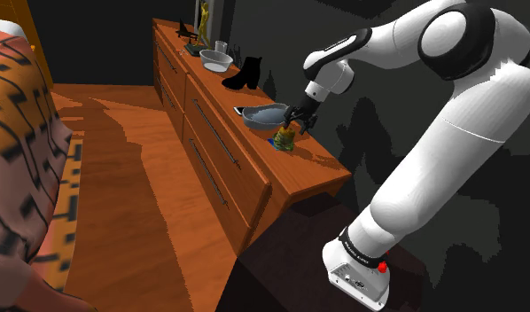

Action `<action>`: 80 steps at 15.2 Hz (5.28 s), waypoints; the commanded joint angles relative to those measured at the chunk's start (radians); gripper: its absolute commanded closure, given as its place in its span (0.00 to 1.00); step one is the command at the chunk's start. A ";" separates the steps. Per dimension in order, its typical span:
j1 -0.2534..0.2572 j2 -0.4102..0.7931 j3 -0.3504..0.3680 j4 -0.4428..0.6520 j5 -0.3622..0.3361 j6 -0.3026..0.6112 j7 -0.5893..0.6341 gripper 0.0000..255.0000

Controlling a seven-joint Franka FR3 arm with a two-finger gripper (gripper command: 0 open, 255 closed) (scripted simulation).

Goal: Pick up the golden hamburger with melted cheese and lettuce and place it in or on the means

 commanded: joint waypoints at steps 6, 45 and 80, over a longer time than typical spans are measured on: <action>0.001 0.003 0.001 -0.006 0.004 0.009 -0.003 0.00; 0.037 -0.012 0.036 -0.130 0.085 0.408 0.073 0.00; 0.021 -0.229 0.035 -0.004 -0.142 0.106 0.284 1.00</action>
